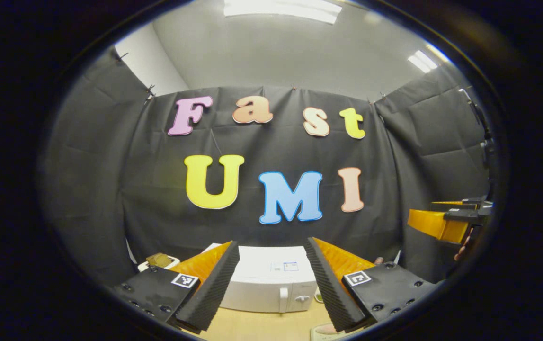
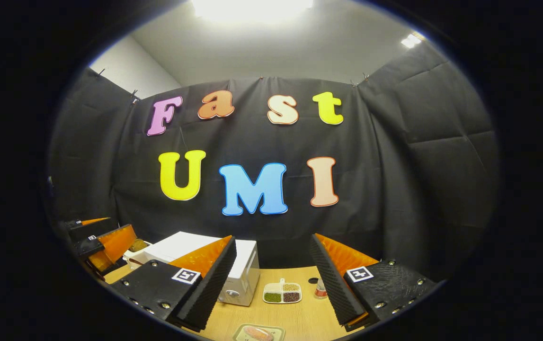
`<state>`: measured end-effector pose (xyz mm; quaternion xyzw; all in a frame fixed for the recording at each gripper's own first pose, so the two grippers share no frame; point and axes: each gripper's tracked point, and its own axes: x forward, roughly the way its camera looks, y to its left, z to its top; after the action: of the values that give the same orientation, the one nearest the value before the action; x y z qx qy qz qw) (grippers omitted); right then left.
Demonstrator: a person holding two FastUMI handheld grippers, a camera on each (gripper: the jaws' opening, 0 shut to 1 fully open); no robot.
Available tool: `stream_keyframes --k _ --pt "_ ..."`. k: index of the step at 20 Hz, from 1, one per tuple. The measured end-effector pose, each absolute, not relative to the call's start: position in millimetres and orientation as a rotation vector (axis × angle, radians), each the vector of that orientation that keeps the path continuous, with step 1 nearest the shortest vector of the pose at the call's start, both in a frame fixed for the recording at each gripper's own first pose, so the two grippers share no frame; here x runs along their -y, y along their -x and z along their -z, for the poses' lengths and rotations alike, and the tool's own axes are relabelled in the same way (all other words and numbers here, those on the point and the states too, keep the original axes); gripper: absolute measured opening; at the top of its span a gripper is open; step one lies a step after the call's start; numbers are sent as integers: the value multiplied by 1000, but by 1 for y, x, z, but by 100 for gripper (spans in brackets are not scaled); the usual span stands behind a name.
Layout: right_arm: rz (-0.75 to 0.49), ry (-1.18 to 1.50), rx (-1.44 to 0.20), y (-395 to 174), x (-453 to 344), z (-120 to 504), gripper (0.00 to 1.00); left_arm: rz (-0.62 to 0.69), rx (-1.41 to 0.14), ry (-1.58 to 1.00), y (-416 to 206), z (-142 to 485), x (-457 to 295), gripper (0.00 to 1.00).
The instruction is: Open the microwave oven with the left hand, put the food in, and close the microwave oven.
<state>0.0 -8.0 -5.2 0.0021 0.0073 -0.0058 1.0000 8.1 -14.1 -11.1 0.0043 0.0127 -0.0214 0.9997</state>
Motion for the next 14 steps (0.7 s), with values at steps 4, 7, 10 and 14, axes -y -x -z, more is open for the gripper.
stream_keyframes --k 4,7,10,14 --pt "18 -4 -21 2 11 6 96 62 -5 -6 -7 7 20 96" --pt "26 -5 -19 4 12 9 96 68 -5 -8 -9 10 21 96" --pt "28 -13 -35 5 11 17 96 70 -20 8 -13 25 21 96" --pt "40 -8 -50 8 14 24 96 50 -36 15 -23 49 19 96"
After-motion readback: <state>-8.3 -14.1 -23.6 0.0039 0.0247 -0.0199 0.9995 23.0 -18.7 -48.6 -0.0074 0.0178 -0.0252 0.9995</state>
